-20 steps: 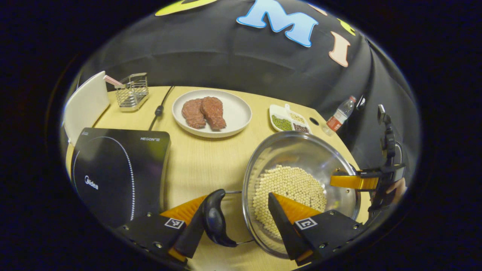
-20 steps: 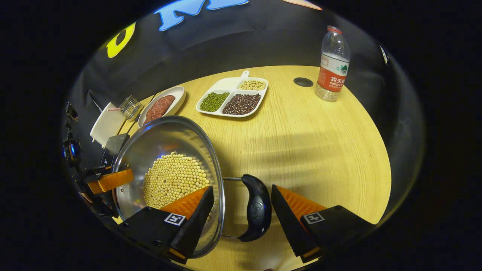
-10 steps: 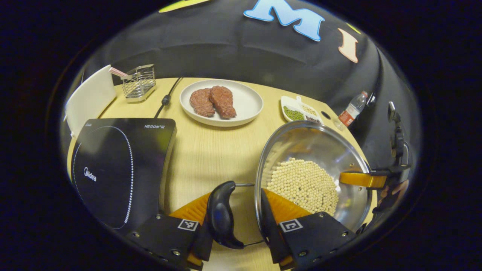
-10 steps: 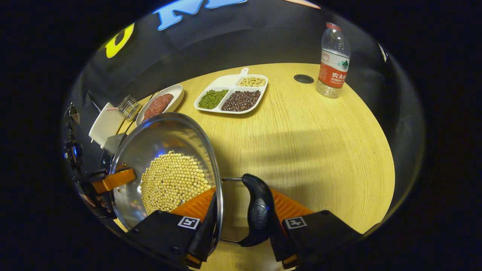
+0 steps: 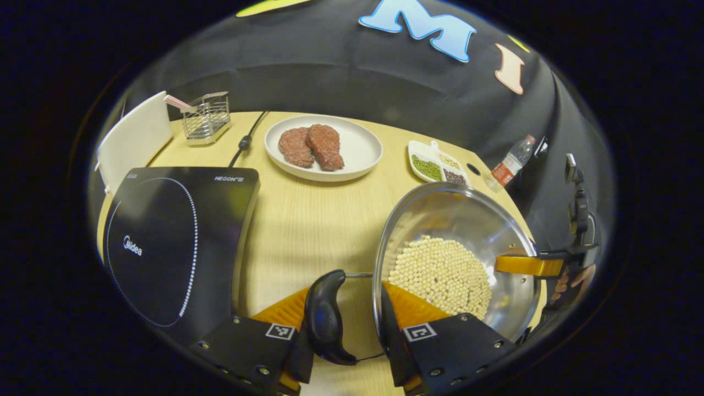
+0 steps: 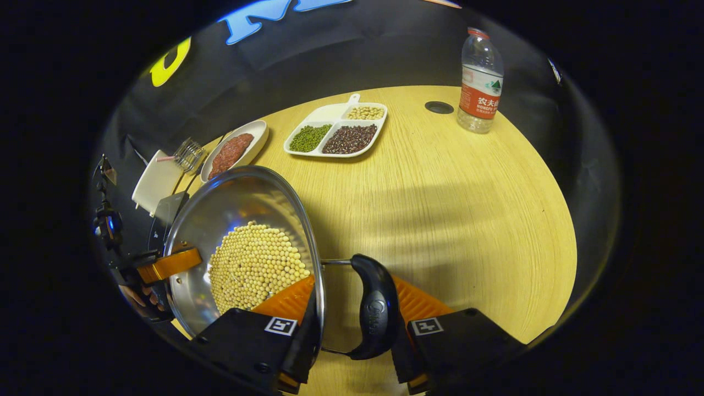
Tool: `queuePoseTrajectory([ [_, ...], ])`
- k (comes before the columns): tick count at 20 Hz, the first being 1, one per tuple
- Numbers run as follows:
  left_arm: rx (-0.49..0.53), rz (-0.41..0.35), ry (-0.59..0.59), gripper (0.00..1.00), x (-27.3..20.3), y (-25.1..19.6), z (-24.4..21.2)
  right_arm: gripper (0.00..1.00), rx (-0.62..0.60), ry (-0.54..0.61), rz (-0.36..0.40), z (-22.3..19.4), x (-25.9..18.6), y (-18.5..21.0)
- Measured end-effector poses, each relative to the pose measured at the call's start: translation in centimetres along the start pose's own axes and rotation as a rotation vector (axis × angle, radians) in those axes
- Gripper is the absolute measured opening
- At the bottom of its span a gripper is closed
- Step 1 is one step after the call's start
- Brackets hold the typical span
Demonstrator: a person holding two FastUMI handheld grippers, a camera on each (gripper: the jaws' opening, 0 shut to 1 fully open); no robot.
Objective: First push the handle of the pot to place it horizontally, then grasp the pot with both hands and set it on the induction cooktop.
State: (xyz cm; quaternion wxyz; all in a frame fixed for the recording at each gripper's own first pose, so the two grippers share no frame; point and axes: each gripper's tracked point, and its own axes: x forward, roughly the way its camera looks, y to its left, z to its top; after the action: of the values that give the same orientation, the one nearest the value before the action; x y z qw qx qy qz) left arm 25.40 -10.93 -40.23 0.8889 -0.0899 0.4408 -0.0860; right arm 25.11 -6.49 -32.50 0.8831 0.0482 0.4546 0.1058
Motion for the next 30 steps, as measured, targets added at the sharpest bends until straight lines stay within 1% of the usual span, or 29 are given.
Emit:
queuePoseTrajectory([
  [1,0.006,-0.003,0.0,0.59,-0.6,-0.2,-0.3,0.58,-0.001,-0.006,-0.002,-0.2,-0.7,0.0],
  [2,0.009,-0.004,-0.003,0.56,-1.4,-0.4,-0.3,0.58,-0.004,-0.01,-0.003,-0.6,-1.5,0.2],
  [3,0.012,-0.007,-0.01,0.56,-2.3,-0.7,-0.4,0.61,-0.003,-0.013,-0.003,-1.0,-2.3,0.4],
  [4,0.011,-0.009,-0.012,0.56,-3.2,-0.8,-0.6,0.61,0.001,-0.013,-0.002,-1.4,-3.1,0.6],
  [5,0.016,-0.011,-0.014,0.56,-4.3,-1.0,-0.8,0.58,0.002,-0.013,-0.001,-1.8,-3.9,0.8],
  [7,0.018,-0.01,-0.011,0.56,-6.2,-1.2,-1.7,0.58,0.0,-0.006,0.003,-2.9,-5.3,1.4],
  [10,-0.008,-0.008,0.008,0.56,-9.0,-0.9,-3.8,0.58,-0.017,0.02,0.007,-4.9,-7.2,2.4],
  [11,-0.02,-0.004,0.008,0.59,-10.0,-0.8,-4.5,0.58,-0.02,0.024,0.006,-5.5,-7.8,2.8],
  [12,-0.035,0.0,0.009,0.59,-10.9,-0.6,-5.1,0.6,-0.03,0.026,0.006,-6.0,-8.5,3.3],
  [13,-0.047,0.003,0.009,0.56,-12.1,-0.3,-5.8,0.58,-0.041,0.029,0.006,-6.6,-9.2,3.9],
  [15,-0.077,0.005,0.003,0.56,-14.2,0.2,-6.8,0.58,-0.06,0.028,0.007,-7.4,-10.5,5.0],
  [16,-0.088,0.006,-0.004,0.56,-15.3,0.5,-7.3,0.6,-0.072,0.026,0.009,-7.6,-11.0,5.5],
  [17,-0.096,0.006,-0.012,0.56,-15.8,0.7,-7.7,0.58,-0.083,0.028,0.012,-7.9,-11.5,6.1],
  [23,-0.13,0.034,-0.033,0.56,-20.3,4.8,-8.9,0.58,-0.114,0.047,0.04,-9.3,-12.5,10.8],
  [24,-0.137,0.036,-0.036,0.58,-20.9,5.6,-8.7,0.58,-0.116,0.045,0.046,-9.4,-12.6,11.7],
  [25,-0.145,0.037,-0.043,0.58,-21.7,6.6,-8.6,0.58,-0.121,0.035,0.053,-9.2,-12.7,12.9],
  [26,-0.149,0.039,-0.047,0.58,-22.1,7.4,-8.4,0.6,-0.128,0.027,0.061,-8.4,-12.5,13.9],
  [29,-0.156,0.049,-0.057,0.58,-23.8,10.7,-7.3,0.58,-0.137,0.013,0.085,-8.6,-12.4,17.4],
  [30,-0.158,0.049,-0.064,0.58,-24.4,11.7,-7.0,0.61,-0.135,0.015,0.09,-8.6,-12.3,18.5],
])
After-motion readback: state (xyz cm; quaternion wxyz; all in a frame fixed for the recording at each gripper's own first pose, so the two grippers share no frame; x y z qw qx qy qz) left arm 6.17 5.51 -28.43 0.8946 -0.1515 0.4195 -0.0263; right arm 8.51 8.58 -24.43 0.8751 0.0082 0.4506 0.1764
